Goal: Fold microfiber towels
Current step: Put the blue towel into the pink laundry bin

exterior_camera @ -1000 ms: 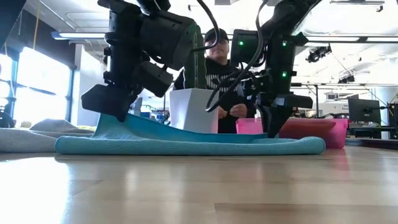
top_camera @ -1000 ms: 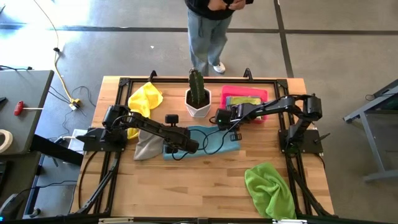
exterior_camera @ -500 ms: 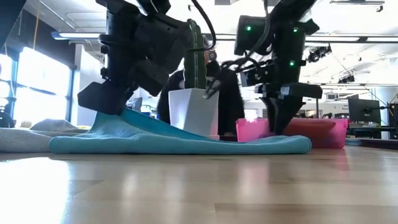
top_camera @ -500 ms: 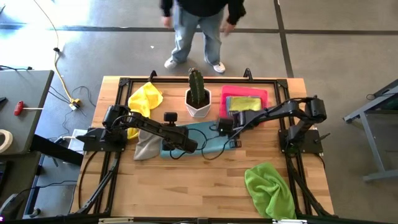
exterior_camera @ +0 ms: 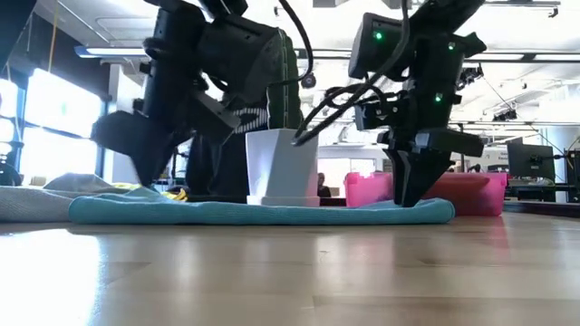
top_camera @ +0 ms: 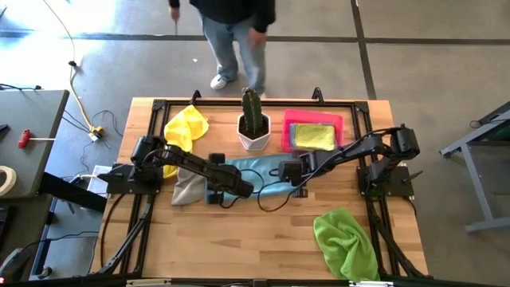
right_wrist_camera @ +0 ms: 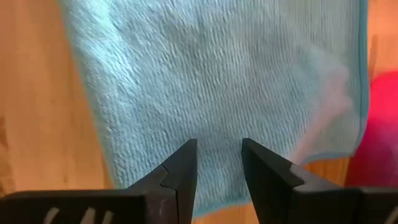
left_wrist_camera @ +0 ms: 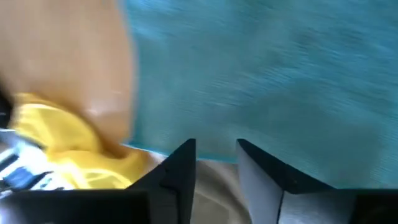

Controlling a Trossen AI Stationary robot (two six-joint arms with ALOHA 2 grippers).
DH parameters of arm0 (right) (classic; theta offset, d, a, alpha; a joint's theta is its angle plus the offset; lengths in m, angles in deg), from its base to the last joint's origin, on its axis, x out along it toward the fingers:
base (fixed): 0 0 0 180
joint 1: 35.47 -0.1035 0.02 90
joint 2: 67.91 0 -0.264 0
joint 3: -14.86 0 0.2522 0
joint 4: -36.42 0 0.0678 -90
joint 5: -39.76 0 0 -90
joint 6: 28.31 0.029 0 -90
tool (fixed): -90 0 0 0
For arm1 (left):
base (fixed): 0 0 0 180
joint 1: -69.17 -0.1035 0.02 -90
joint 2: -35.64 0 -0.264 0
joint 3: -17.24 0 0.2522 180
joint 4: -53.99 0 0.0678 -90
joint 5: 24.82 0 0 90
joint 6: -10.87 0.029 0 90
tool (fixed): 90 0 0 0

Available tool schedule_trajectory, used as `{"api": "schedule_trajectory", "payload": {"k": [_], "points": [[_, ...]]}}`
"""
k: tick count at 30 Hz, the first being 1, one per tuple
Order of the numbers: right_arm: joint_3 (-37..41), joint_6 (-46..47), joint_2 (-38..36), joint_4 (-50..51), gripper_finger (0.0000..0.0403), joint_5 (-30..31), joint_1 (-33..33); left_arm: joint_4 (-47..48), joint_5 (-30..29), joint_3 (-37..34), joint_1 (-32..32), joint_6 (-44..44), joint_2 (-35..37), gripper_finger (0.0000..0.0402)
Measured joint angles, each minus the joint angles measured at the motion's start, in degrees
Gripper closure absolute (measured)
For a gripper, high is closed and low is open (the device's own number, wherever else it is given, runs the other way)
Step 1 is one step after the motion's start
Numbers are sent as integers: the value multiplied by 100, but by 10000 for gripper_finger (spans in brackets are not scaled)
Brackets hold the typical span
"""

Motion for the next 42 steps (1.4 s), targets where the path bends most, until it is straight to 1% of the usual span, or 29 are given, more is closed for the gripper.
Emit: {"api": "schedule_trajectory", "payload": {"k": [2, 3, 5, 9, 13, 15, 20, 26, 28, 31, 35, 37, 39, 42], "points": [[71, 70, 0, -42, 283, 39, -19, -21, 400, 0, 91, 2, -2, 285], [112, 75, 0, -89, 283, 38, -44, -62, 503, 0, 148, 20, -2, 282], [202, 79, 0, -105, 283, 38, -98, -225, 521, -1, 283, 90, -1, 279], [332, 224, -3, -213, 283, 91, -245, -932, 433, -141, 513, 296, -2, 280], [352, 376, -7, -180, 283, 128, -435, -1503, 464, -358, 653, 295, -2, 281], [352, 372, -7, -152, 283, 125, -535, -1723, 539, -476, 710, 258, 23, 282], [352, 526, -7, 42, 283, 260, -679, -1920, 842, -502, 928, -107, 37, 282], [349, 715, -7, 151, 283, 267, -694, -2383, 1714, -490, 1319, -202, 35, 282], [350, 720, -65, 278, 283, 145, -694, -2405, 1690, -377, 1454, -201, 24, 282], [367, 849, -279, 614, 283, -21, -686, -2080, 1523, -50, 1564, -201, -43, 282], [368, 1309, -766, 1151, 283, 31, -628, -1762, 1302, 363, 1616, -4, -14, 282], [372, 1565, -972, 1335, 283, 41, -640, -1609, 1312, 355, 1610, 53, -24, 282], [372, 1620, -1149, 1435, 283, 35, -655, -1423, 1297, 352, 1620, 240, -26, 282], [371, 1638, -1436, 1490, 283, 54, -680, -1367, 1078, 354, 1637, 340, -21, 282]]}}
